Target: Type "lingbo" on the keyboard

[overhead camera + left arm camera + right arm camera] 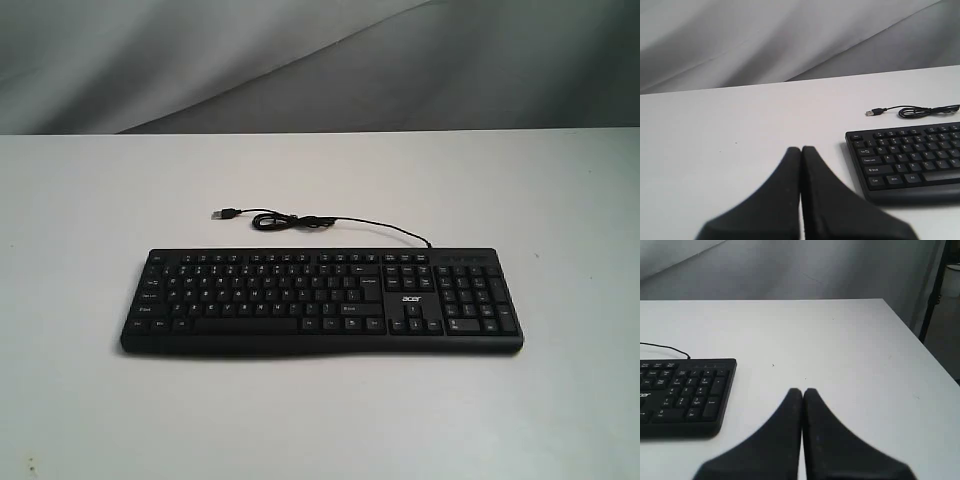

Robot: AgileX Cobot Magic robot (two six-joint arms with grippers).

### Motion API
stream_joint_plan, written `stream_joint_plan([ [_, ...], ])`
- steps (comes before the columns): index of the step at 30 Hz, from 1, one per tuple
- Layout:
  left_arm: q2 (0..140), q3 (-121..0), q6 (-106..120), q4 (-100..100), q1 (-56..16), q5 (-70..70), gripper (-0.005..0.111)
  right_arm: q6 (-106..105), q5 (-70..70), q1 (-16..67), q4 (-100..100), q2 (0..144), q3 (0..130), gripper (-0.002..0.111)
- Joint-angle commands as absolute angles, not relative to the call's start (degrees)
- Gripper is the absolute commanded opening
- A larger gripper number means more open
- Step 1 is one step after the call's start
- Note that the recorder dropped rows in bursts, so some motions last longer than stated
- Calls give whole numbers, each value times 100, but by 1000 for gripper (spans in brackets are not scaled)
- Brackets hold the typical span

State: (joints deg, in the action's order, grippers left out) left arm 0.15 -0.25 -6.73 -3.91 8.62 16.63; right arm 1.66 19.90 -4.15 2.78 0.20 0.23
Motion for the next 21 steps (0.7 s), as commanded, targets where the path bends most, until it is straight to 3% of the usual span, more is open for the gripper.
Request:
stream_joint_plan([
  [1,0,0,-696,-345,873,1636,1,184,1963,-458,245,0,0,0],
  [10,0,0,-696,-345,873,1636,1,185,1887,-458,233,0,0,0],
  [21,0,0,-696,-345,873,1636,1,173,-88,-458,194,0,0,0],
])
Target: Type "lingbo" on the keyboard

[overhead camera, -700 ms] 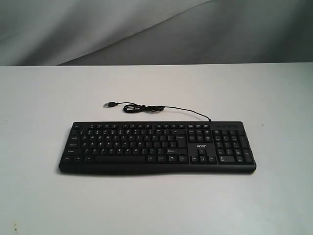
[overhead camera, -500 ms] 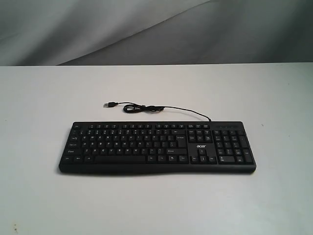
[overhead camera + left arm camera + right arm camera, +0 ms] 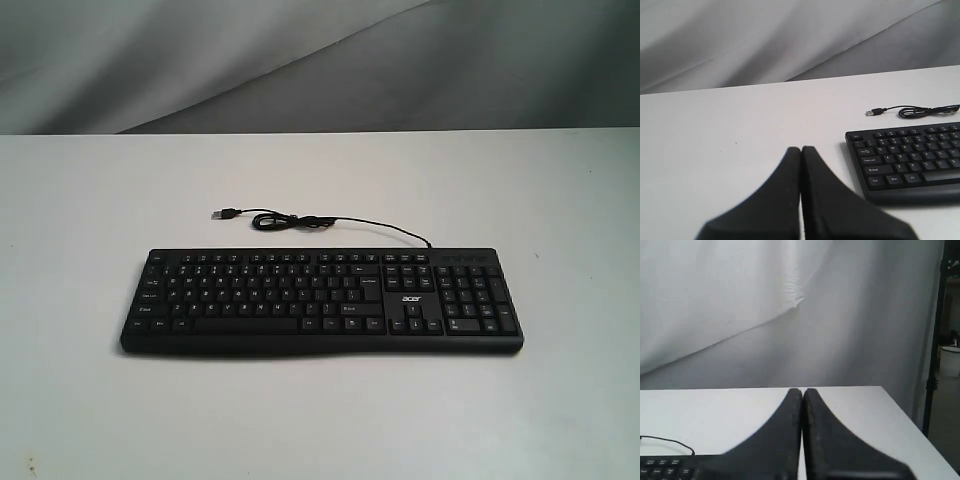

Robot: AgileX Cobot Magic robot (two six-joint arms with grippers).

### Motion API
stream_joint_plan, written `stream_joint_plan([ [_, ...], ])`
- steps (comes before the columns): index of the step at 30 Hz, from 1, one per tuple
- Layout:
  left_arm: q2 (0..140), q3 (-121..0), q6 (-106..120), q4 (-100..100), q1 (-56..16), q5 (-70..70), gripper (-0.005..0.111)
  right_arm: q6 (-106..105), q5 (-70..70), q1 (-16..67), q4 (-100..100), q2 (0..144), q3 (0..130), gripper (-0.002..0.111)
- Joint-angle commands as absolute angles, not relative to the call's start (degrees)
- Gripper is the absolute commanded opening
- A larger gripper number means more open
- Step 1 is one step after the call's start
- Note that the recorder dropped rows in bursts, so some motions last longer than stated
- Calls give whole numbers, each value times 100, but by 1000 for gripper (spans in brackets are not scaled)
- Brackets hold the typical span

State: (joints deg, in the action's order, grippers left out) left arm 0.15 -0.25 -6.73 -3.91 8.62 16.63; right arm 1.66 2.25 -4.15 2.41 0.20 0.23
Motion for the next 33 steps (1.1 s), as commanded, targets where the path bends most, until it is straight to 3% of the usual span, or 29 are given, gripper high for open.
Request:
stream_joint_plan([
  [1,0,0,-696,-345,873,1636,1,173,-304,-458,194,0,0,0],
  [9,0,0,-696,-345,873,1636,1,348,-1477,-458,194,0,190,0],
  [15,0,0,-696,-345,873,1636,1,348,312,-458,194,179,1889,0],
  [24,0,0,-696,-345,873,1636,1,272,1613,-390,-154,1987,3163,0],
  [33,0,0,-696,-345,873,1636,1,148,2243,945,-1349,4316,3272,0],
])
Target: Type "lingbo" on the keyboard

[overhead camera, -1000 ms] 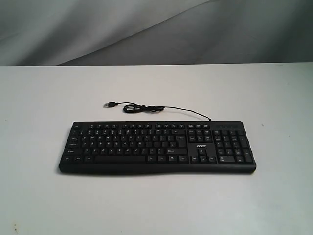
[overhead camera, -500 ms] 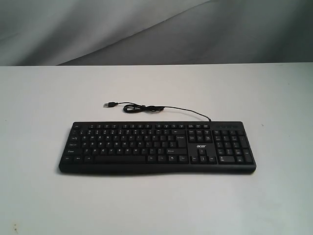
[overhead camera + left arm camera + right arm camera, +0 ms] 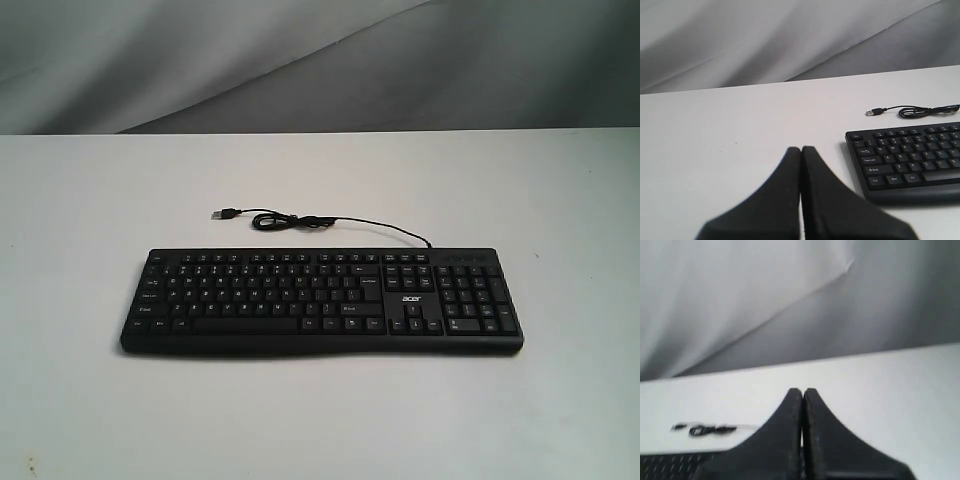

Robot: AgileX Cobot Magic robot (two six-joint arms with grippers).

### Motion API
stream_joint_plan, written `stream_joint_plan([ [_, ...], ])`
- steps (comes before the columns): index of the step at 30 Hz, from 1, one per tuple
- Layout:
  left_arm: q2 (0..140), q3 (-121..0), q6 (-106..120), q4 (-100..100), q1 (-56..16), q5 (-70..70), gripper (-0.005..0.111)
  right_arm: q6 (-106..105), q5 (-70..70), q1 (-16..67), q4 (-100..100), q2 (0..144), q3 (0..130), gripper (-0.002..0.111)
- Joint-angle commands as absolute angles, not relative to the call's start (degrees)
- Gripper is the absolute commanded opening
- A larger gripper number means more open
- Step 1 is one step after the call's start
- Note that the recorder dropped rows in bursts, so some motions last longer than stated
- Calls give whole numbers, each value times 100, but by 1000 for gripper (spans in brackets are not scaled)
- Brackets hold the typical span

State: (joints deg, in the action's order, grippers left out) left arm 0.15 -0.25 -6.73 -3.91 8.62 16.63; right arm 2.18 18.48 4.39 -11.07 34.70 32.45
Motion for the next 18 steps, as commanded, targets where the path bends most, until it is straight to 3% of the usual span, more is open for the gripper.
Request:
stream_joint_plan([
  [1,0,0,-696,-345,873,1636,1,148,2344,1080,-1364,4572,3272,0],
  [8,0,0,-696,-345,873,1636,1,148,2369,1429,-1375,5685,3272,0],
  [18,0,0,-696,-345,873,1636,1,174,1878,1429,-1718,5958,3272,0],
])
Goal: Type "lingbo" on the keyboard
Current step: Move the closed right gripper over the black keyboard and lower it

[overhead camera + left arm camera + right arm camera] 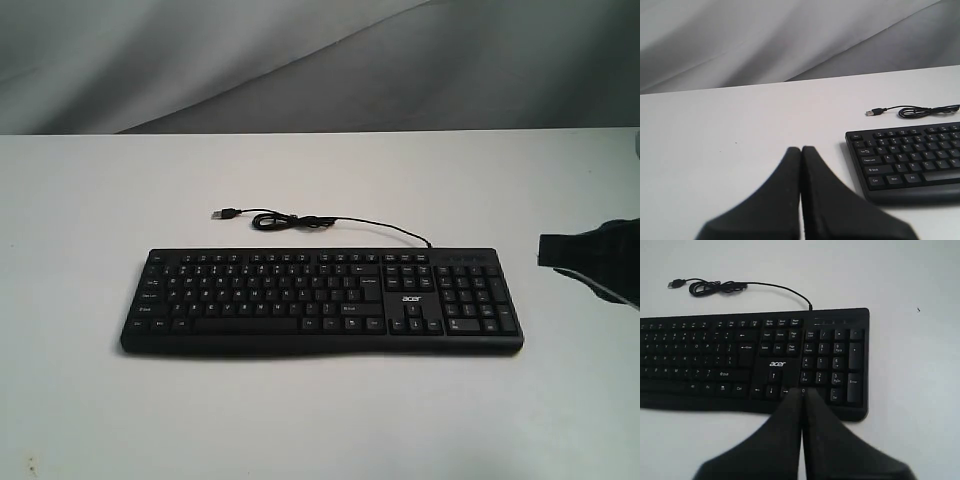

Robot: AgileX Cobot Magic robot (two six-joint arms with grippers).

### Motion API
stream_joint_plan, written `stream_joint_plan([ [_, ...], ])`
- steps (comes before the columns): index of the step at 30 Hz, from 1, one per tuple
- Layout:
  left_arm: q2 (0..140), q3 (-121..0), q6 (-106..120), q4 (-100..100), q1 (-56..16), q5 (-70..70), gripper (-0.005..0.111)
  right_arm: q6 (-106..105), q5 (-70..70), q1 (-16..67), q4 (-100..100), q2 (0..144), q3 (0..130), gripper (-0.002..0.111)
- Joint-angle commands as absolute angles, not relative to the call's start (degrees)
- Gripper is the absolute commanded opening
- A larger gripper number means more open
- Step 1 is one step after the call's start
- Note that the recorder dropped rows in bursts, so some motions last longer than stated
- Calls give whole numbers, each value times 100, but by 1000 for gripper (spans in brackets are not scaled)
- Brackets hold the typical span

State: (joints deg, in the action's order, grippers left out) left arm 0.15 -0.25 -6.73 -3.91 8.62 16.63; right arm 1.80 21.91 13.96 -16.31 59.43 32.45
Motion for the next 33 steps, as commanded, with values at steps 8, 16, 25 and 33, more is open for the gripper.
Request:
stream_joint_plan([
  [8,0,0,-696,-345,873,1636,1,-580,1463,1698,-1708,5985,3397,0],
  [16,0,0,-696,-345,873,1636,1,-986,2222,2267,-1708,6699,4559,0],
  [25,0,0,-696,-345,873,1636,1,-1047,2485,3009,-1708,8116,5567,0],
  [33,0,0,-696,-345,873,1636,1,-1047,2508,3462,-1965,9401,6214,0],
])
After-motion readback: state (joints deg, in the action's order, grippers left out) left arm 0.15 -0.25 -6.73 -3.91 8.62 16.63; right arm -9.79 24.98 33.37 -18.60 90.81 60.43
